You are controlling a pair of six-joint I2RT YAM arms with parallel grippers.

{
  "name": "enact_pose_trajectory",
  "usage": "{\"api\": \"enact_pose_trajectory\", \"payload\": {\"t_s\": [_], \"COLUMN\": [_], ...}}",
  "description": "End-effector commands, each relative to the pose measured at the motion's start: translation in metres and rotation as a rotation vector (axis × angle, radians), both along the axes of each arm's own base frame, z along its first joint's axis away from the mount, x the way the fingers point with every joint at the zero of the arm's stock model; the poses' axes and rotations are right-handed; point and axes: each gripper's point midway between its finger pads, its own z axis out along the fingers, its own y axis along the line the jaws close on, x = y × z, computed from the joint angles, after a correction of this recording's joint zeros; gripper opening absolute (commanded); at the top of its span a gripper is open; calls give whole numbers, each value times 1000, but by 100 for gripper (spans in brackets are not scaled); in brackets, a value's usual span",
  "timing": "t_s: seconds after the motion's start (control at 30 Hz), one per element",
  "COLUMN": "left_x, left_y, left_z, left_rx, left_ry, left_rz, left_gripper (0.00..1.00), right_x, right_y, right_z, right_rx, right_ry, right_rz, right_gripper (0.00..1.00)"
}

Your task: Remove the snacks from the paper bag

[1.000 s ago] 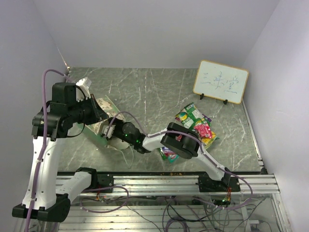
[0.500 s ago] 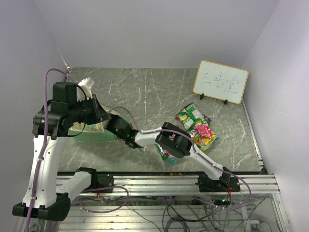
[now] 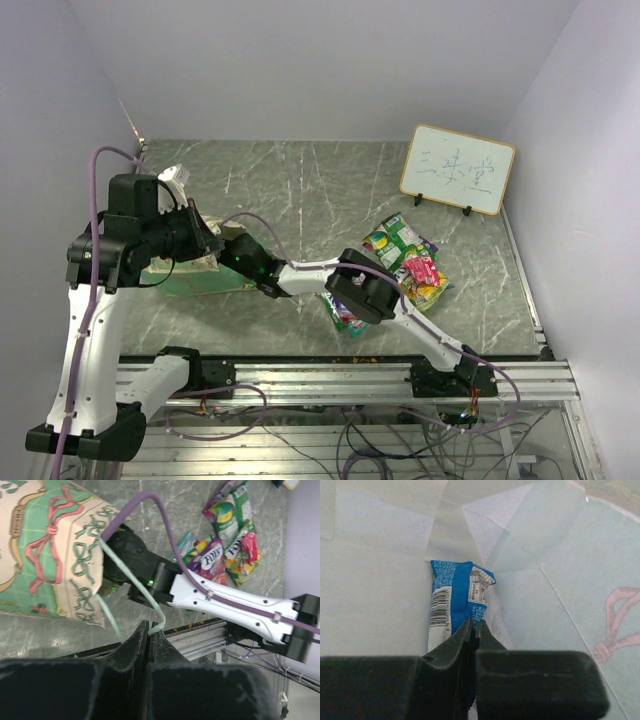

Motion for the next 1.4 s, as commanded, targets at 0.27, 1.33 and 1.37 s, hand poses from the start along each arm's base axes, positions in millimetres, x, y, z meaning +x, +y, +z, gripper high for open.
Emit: {"api": "enact_pose_trajectory", "payload": {"t_s": [0.27,1.33,1.37], "left_x": [20,52,54], "left_y": [35,17,16], "left_z": [-21,23,24], "left_rx": [146,21,14], "left_ry": [82,-70,-76], "left_rz": [193,186,191], "left_gripper": [7,7,7], "right_x": [-32,-124,-126], "right_y": [-36,-141,-146], "right_z": [40,88,90], "right_rx": [-15,-133,-147], "right_ry": [72,354,362], "right_rz": [10,142,136], "right_gripper": [0,0,0]}}
